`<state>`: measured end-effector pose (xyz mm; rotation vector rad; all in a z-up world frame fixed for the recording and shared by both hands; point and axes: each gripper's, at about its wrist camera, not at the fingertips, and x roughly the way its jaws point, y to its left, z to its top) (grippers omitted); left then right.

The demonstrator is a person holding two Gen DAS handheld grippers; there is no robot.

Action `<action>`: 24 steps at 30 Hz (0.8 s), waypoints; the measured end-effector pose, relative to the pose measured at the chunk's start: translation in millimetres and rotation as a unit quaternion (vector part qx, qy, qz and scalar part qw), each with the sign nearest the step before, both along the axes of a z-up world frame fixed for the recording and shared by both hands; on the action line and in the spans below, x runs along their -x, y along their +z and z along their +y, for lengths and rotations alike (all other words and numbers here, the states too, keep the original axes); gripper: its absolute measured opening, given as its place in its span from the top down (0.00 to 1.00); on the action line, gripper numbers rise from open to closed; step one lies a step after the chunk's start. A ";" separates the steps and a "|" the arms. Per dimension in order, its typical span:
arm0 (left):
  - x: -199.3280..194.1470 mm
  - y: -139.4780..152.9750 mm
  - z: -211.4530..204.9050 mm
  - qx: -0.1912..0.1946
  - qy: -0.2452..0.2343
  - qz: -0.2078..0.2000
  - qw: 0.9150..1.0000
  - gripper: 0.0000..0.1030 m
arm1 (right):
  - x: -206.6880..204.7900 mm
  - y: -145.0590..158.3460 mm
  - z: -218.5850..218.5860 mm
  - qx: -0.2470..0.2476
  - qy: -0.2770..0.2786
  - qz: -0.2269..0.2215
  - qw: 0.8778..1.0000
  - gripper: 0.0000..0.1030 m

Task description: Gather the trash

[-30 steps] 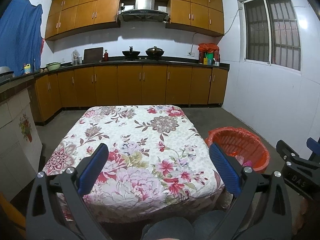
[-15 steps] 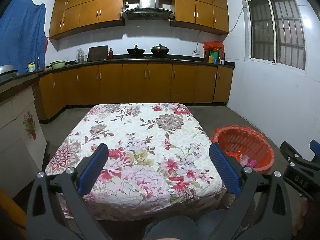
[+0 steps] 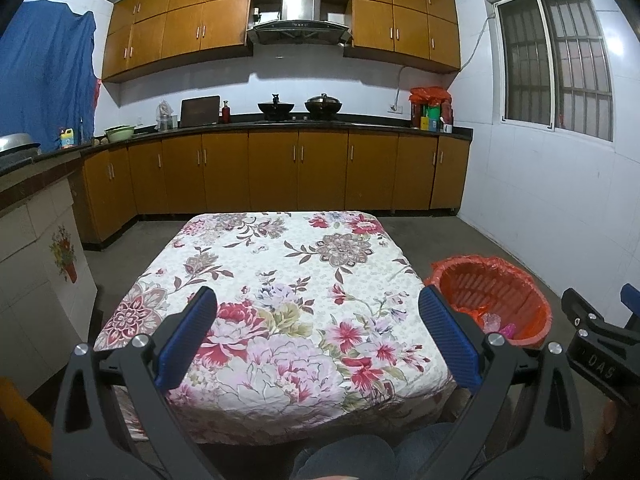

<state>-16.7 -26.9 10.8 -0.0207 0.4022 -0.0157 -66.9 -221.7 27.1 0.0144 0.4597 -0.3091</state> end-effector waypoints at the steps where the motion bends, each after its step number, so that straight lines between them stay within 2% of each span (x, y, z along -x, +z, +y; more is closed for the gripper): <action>1: 0.0 0.0 0.1 0.000 0.000 0.000 1.000 0.04 | -0.2 -0.1 0.0 0.000 0.000 0.001 1.000 0.03; 24: -3.0 -6.8 -0.8 0.000 -0.001 0.007 1.000 0.04 | -1.2 -1.7 -2.2 0.000 0.000 0.002 1.000 0.03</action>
